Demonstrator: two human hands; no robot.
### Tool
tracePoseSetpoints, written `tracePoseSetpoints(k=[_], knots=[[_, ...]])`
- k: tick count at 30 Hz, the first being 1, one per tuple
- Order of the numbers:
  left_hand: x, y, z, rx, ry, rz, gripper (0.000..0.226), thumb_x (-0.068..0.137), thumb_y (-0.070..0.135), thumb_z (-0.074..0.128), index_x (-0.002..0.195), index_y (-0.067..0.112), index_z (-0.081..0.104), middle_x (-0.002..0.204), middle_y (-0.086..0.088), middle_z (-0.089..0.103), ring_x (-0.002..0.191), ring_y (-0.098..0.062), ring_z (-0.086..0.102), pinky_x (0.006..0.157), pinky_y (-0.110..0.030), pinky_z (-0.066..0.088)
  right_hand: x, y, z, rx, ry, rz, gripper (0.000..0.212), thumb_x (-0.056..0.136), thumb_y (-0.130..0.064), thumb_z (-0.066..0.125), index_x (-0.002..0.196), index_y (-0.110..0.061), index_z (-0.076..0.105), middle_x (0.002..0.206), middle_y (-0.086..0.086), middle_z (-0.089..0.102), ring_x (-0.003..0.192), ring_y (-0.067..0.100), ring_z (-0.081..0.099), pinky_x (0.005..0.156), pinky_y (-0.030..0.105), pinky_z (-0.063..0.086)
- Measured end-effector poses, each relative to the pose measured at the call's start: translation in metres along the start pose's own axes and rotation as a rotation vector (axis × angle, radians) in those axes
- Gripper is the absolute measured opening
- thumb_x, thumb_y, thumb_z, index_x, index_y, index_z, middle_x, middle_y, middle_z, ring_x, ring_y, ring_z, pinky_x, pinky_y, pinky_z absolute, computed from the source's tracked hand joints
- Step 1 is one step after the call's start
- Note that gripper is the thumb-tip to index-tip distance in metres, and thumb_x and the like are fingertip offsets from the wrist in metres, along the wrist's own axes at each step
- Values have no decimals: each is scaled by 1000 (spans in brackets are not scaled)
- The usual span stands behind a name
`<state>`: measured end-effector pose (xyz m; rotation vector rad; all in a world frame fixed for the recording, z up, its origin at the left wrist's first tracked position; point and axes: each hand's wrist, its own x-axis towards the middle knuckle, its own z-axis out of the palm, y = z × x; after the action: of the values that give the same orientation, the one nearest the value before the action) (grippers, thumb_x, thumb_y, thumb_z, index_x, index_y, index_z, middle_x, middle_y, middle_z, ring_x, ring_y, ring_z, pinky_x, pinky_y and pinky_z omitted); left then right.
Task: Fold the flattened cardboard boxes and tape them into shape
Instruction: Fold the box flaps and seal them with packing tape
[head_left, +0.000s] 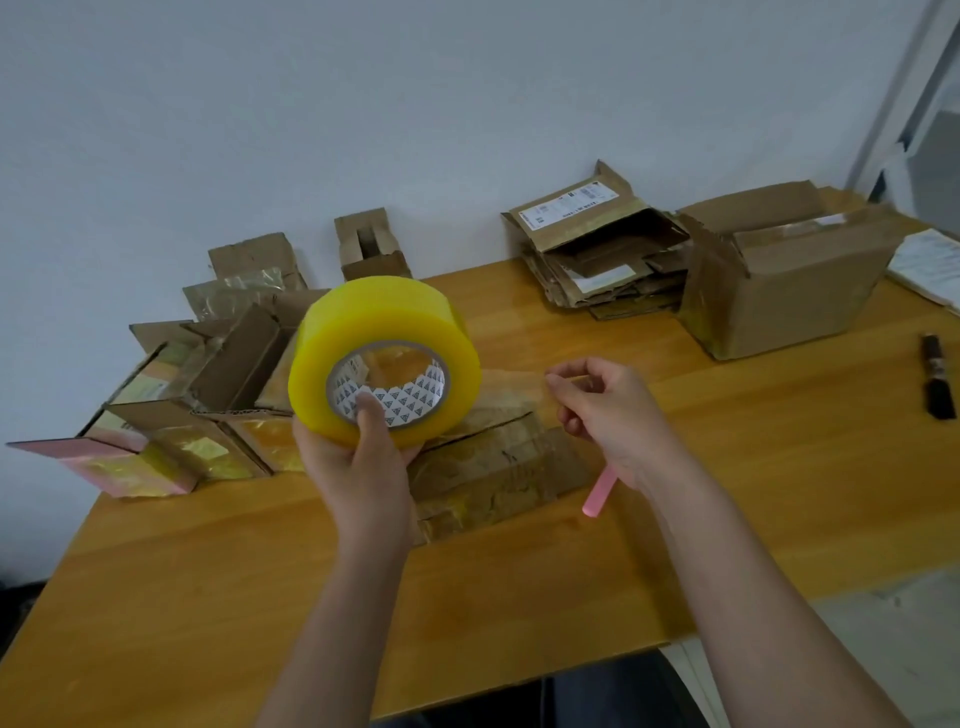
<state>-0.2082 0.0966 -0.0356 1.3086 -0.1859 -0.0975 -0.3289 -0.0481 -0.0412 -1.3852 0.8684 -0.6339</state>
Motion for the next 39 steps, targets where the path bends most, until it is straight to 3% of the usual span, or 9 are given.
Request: tracePoseSetpoints(k=[4, 8, 16, 23, 27, 31, 34, 36, 39], knots=[[0, -2, -6, -23, 31, 90, 34, 98, 18, 58, 131, 23, 51, 118, -1, 65, 104, -18, 68, 69, -45, 60, -4, 6, 3, 45, -26, -52, 32, 89, -18, 70, 115, -31, 56, 68, -5, 63, 58, 4, 60, 60, 20, 48], [0, -5, -14, 55, 5, 176, 29, 94, 25, 62, 121, 32, 54, 114, 0, 67, 104, -19, 68, 80, -59, 56, -5, 10, 5, 11, 9, -62, 30, 91, -22, 68, 117, -29, 56, 80, -1, 64, 59, 1, 60, 57, 17, 47], [3, -8, -19, 150, 18, 158, 27, 96, 19, 60, 104, 44, 52, 102, 6, 66, 89, -10, 69, 76, -58, 58, 1, 19, 10, -27, 114, -151, 23, 94, -21, 65, 115, -27, 58, 86, 0, 65, 59, 1, 62, 63, 22, 53], [-4, -7, -14, 143, 10, 169, 30, 97, 16, 59, 101, 44, 48, 92, 15, 61, 75, 4, 66, 74, -58, 58, 2, 32, 18, -69, 61, -56, 26, 93, -27, 66, 117, -22, 57, 93, -4, 61, 74, 11, 62, 68, 36, 58], [-4, -7, -14, 163, 8, 171, 27, 96, 18, 60, 102, 43, 51, 87, 16, 63, 72, 2, 65, 70, -58, 58, 5, 39, 19, -210, 112, -72, 30, 90, -39, 66, 114, -22, 57, 93, -7, 57, 77, 10, 59, 58, 24, 45], [-3, -8, -18, 153, -13, 81, 23, 93, 21, 66, 115, 23, 59, 98, 0, 68, 87, -13, 70, 68, -49, 61, 5, 43, 17, -249, 150, -84, 31, 88, -41, 68, 110, -22, 59, 93, -8, 58, 83, 9, 59, 62, 23, 45], [-5, -2, -19, 179, -36, 43, 26, 91, 26, 68, 107, 6, 63, 93, -16, 67, 82, -18, 69, 66, -46, 62, -5, 39, 15, -259, 234, -270, 16, 92, -28, 67, 106, -22, 64, 91, -15, 59, 86, 1, 59, 68, 24, 50], [-6, 1, -18, 195, -53, 36, 24, 91, 26, 69, 99, 4, 65, 87, -15, 66, 77, -18, 66, 65, -43, 62, -14, 35, 16, -230, 245, -393, 14, 98, -24, 58, 105, -20, 69, 91, -18, 62, 88, -8, 58, 70, 18, 52], [-6, 5, -16, 180, -73, 4, 29, 90, 26, 71, 99, 0, 64, 86, -14, 65, 76, -20, 64, 67, -46, 62, -27, 40, 23, -204, 141, -520, 26, 102, -26, 50, 105, -13, 72, 96, -5, 70, 91, 1, 63, 74, 16, 52]])
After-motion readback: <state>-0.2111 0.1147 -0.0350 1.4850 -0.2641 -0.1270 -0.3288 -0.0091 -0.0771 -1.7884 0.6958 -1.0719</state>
